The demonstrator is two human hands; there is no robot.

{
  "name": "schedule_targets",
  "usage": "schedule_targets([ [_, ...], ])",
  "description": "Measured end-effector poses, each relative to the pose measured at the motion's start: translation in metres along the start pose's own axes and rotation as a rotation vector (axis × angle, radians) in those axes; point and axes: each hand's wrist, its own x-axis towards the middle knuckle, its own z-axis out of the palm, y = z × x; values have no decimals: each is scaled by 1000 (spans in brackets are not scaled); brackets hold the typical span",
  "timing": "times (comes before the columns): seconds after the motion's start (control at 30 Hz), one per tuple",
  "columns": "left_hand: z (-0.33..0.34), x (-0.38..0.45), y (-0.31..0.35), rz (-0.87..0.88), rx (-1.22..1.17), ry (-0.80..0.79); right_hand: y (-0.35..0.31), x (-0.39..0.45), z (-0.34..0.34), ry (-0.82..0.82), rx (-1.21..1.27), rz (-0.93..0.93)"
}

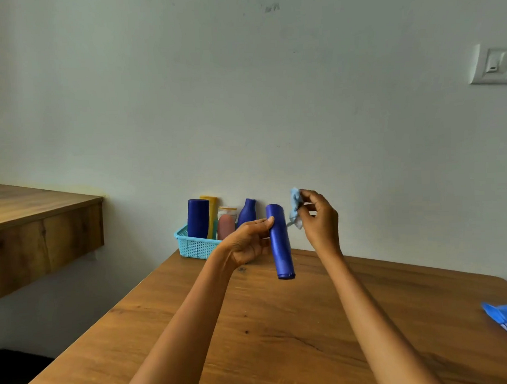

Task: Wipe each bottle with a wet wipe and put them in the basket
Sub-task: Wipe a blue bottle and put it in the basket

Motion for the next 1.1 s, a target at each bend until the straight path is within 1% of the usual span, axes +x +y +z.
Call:
schedule_targets([
  [0.03,3,0,0,-8,22,-26,0,-1,3,-34,-15,-13],
  [0.1,8,1,1,4,35,-22,0,-4,9,-111,-52,-46],
  [0.17,8,1,4,31,12,33,0,-7,14,-152,-81,-75],
  [0.27,3,0,10,64,-124,134,0,-11,22,-193,-74,-72],
  [0.43,-6,-1,16,65,-226,213,-3,-9,16,-298,-12,-23],
  [0.5,-7,-1,15,44,-216,262,-4,-6,7,-377,-12,0],
  [0.6,-6,0,10,-4,-155,325,-5,-2,-1,-528,-83,11],
  [0.63,-6,0,9,-20,-124,336,-6,-1,-1,-517,-93,10],
  [0.73,-3,2,5,-77,-8,328,-5,1,3,-288,-84,-1],
  [0.77,1,2,5,-91,10,313,-5,1,5,-238,-76,11],
  [0.8,5,2,4,-102,14,294,-5,1,8,-223,-67,30],
  [0.93,12,4,5,-116,-33,246,-5,-6,16,-300,-24,86],
  [1.1,2,2,4,-104,-69,252,-7,-9,22,-321,-5,109],
])
